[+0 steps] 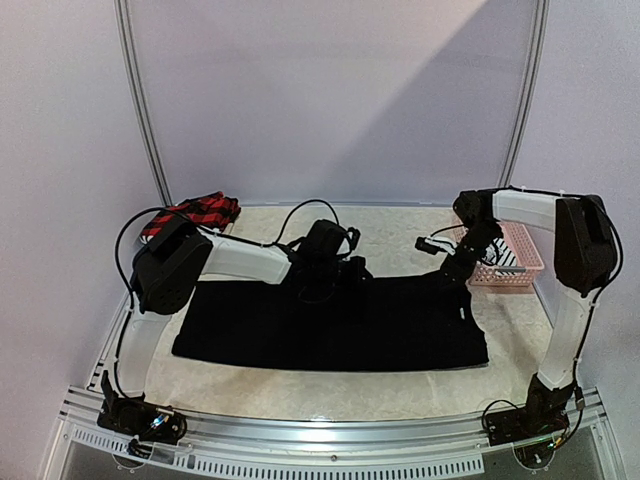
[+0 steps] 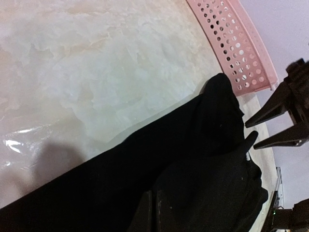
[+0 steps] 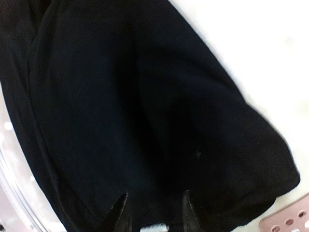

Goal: Fold and stack the mixed laundry pile
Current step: Adjust the rectangle-folded T-shirt at the center of the board.

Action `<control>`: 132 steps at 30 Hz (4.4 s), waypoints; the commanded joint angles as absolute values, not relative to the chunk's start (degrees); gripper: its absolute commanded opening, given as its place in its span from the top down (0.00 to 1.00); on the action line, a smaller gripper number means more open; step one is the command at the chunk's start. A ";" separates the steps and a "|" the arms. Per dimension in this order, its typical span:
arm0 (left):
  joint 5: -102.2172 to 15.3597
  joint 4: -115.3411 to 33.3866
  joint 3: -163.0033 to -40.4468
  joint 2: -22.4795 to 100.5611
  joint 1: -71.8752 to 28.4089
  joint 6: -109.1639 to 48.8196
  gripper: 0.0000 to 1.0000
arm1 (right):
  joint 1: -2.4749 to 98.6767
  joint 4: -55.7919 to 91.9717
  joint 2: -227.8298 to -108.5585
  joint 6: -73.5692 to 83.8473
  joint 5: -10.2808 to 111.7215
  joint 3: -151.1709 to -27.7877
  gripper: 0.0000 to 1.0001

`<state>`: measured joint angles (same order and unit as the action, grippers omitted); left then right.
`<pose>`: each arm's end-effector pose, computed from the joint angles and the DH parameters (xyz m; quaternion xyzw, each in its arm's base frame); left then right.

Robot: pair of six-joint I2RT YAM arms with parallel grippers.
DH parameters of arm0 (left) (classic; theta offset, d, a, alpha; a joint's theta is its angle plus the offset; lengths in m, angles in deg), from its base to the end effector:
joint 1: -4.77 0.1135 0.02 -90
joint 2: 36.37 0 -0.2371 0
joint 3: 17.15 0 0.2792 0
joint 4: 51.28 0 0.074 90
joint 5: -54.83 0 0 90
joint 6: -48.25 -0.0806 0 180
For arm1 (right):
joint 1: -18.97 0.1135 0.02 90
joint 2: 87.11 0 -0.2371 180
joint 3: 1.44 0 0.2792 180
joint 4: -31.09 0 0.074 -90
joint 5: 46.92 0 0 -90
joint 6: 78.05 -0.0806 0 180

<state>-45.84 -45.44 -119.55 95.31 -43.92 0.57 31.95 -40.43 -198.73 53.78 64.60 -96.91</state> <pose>0.3496 -0.4204 0.0659 0.0919 0.8799 -0.3851 0.2627 0.3652 0.1145 0.1074 -0.4555 0.8702 0.1758 0.0658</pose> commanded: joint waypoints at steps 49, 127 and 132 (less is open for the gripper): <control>-28.92 -49.32 -104.04 88.77 -47.71 3.30 0.84 | 31.39 -40.92 -212.88 28.21 73.21 -110.67 0.53; -16.64 22.12 -98.27 71.64 -61.60 -39.95 0.61 | 41.92 -40.80 -174.35 48.42 54.75 -76.87 0.55; -21.25 23.07 -98.29 73.31 -61.17 -43.33 0.60 | 41.91 -41.28 -174.15 48.52 54.50 -76.72 0.55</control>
